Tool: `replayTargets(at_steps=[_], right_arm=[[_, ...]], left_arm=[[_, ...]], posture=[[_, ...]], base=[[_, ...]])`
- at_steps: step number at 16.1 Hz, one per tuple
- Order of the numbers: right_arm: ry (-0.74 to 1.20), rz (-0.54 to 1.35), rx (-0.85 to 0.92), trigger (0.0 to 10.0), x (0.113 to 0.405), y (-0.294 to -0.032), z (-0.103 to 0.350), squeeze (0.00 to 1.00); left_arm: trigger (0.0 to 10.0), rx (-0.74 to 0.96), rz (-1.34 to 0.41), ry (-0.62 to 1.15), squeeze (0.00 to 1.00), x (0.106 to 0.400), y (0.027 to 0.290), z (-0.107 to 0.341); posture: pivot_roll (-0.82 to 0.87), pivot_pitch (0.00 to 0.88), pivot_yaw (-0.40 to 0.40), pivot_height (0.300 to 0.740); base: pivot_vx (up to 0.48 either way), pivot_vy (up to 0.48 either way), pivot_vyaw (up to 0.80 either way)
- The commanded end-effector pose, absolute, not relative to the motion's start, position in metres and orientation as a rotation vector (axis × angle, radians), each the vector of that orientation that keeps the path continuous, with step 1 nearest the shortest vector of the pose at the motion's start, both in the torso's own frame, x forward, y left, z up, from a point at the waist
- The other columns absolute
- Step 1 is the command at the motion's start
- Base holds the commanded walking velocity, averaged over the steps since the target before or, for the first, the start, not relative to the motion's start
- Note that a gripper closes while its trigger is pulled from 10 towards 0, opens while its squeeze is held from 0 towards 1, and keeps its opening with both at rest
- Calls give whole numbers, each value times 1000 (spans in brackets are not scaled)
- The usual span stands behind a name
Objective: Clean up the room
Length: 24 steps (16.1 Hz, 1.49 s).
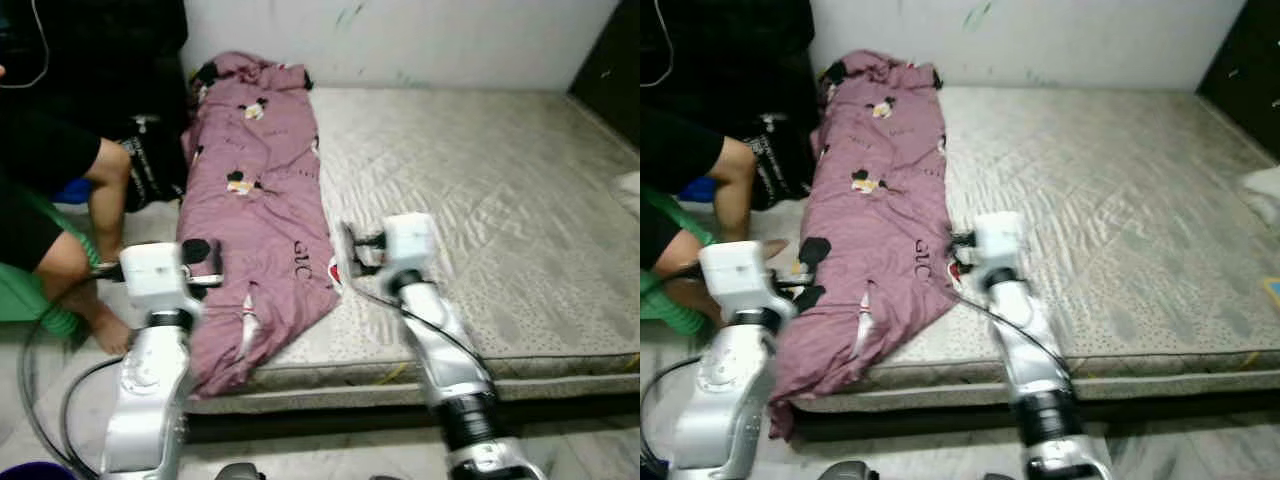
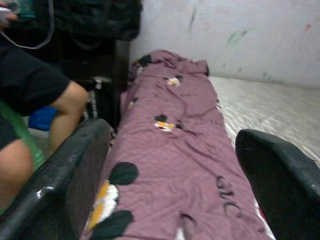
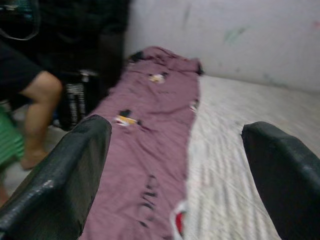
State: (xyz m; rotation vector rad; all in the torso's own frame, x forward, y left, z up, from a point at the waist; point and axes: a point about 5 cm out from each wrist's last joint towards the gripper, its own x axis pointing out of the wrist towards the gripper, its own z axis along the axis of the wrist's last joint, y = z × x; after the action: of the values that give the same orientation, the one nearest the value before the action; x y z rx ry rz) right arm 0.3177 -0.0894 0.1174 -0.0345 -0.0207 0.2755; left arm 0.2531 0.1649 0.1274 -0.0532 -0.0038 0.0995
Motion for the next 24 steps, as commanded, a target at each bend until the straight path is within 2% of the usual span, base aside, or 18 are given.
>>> replayTargets(at_steps=[1,11,18,24], right_arm=[[-41,235,-45,10000,321,-101,123,0],[-25,234,-55,10000,326,-103,122,0],[-9,238,-63,10000,326,-104,119,0],[-16,246,-69,10000,327,-102,119,0]], left_arm=[[10000,-74,79,-9,0,256,156,130],[10000,-99,67,-27,0,264,153,134],[10000,-132,47,-64,0,262,153,138],[10000,-139,35,-73,0,262,153,139]], posture=[[44,3,-8,740],[29,24,-23,740],[32,19,-26,740],[37,9,-28,740]], base=[[0,0,0],[0,460,-87],[0,0,-125],[333,0,0]])
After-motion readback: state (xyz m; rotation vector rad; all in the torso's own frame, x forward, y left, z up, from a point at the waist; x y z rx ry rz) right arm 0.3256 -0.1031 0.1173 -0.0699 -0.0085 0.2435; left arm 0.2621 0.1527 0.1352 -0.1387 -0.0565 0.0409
